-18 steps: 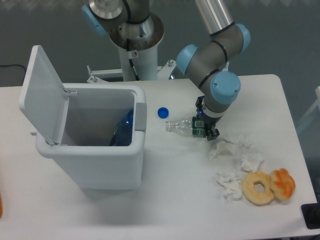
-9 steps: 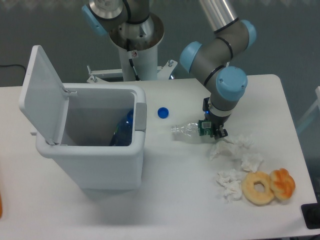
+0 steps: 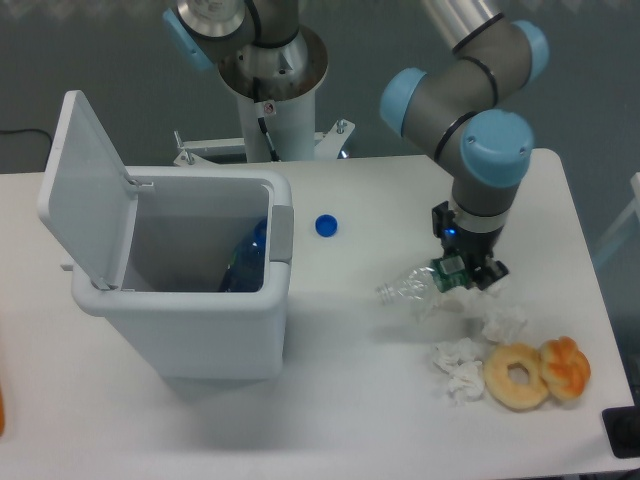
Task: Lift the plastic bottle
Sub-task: 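Lift the gripped bottle and pull it away from the blue cap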
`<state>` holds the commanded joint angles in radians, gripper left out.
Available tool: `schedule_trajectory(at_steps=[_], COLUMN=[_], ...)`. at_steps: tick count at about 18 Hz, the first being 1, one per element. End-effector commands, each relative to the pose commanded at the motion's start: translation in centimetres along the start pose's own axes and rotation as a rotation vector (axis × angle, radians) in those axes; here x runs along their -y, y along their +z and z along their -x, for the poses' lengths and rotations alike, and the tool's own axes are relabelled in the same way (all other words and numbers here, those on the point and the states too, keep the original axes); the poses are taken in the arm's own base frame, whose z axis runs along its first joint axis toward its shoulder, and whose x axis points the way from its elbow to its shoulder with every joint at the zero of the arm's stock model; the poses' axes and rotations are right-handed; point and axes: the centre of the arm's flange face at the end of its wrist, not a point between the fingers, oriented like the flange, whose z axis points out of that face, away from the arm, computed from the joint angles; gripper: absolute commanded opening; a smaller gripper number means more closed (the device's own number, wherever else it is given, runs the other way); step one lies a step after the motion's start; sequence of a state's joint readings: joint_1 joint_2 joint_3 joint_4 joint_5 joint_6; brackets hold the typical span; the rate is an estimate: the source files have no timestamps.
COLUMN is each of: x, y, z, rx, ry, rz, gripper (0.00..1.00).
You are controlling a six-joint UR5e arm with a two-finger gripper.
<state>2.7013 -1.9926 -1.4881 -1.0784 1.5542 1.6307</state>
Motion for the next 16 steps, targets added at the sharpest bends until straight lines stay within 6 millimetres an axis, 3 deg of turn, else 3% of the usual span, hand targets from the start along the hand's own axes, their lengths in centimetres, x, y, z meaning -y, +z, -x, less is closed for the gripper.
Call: schedule_trajectory(at_steps=[8, 16], x=[-1.0, -1.0], y=[-3.7, -4.2], z=[4.3, 4.0], rx=[0.105, 0.108], ry=[-0.125, -0.132], rz=[-0.054, 0.009], gripper=[0.61, 0.62])
